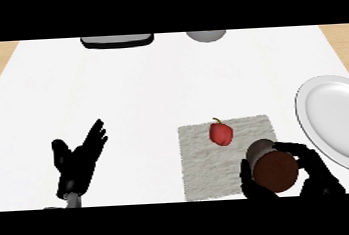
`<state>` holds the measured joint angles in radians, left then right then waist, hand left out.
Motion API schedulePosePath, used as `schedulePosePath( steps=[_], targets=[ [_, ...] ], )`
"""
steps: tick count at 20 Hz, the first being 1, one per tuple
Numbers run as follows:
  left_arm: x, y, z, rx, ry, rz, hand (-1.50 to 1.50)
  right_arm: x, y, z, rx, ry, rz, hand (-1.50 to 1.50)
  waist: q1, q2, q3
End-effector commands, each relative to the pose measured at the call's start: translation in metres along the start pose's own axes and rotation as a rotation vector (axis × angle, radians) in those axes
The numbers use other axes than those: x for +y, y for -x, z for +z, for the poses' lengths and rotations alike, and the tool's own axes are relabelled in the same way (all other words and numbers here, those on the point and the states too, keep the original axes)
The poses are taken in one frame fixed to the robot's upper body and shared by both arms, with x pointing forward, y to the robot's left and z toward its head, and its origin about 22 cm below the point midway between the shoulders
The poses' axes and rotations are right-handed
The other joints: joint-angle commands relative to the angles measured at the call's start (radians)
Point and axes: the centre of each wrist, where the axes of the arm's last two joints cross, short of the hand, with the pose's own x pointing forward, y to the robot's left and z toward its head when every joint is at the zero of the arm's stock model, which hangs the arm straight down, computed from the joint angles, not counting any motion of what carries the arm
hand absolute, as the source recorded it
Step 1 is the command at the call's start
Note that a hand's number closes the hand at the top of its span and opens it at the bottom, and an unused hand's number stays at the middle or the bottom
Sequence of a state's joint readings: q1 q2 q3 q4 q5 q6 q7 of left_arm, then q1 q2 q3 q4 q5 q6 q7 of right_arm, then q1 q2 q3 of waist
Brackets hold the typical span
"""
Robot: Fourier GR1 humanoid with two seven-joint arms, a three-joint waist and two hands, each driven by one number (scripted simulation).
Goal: Pick the cupcake from the placemat and place it in the plate
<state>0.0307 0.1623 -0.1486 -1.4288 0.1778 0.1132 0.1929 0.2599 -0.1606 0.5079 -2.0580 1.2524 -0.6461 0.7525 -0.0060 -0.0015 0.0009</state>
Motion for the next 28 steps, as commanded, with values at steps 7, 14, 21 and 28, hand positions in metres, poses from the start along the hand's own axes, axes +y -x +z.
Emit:
schedulePosePath(
  steps=[7, 14, 21, 28],
  targets=[
    [-0.022, -0.007, -0.011, -0.004, 0.002, 0.004, 0.0, -0.029, 0.083, -0.082, 0.062, 0.223, -0.039, 1.5, 0.002, 0.003, 0.001],
    [-0.001, -0.001, -0.008, -0.004, 0.01, 0.001, 0.0, -0.036, 0.143, -0.16, 0.099, 0.338, 0.035, 1.5, 0.016, 0.006, 0.002],
    [-0.007, -0.016, 0.006, -0.004, 0.006, 0.0, 0.0, -0.065, 0.198, -0.205, 0.094, 0.325, -0.003, 1.5, 0.022, 0.003, 0.004],
    [-0.015, -0.012, -0.011, -0.025, 0.061, -0.017, 0.0, -0.079, 0.254, -0.224, 0.326, 0.111, 0.204, -1.5, 0.052, 0.018, 0.002]
  ],
)
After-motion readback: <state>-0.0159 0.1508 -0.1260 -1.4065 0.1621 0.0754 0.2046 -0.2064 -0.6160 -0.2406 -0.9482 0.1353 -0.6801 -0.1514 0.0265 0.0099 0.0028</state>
